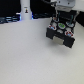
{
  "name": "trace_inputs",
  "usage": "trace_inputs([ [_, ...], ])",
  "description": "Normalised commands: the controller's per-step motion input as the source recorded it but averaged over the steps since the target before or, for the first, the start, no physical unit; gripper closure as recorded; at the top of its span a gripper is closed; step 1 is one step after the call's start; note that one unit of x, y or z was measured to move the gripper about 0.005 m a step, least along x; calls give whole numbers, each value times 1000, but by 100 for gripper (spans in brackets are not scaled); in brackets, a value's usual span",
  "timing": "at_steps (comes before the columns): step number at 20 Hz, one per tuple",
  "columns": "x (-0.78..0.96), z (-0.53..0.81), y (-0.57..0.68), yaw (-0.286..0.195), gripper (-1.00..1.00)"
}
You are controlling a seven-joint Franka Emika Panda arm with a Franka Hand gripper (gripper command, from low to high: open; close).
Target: Open the kcup holder, insert the kcup into the holder, and close the kcup holder
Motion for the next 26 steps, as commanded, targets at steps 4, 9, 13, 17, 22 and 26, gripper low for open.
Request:
trace_inputs([
  [4,623,354,-507,17,-100],
  [9,716,231,-498,-3,-100],
  [13,779,154,-426,-1,-100],
  [17,833,42,-320,-4,-100],
  [22,806,-3,-163,-5,-100],
  [26,518,-164,31,26,-100],
])
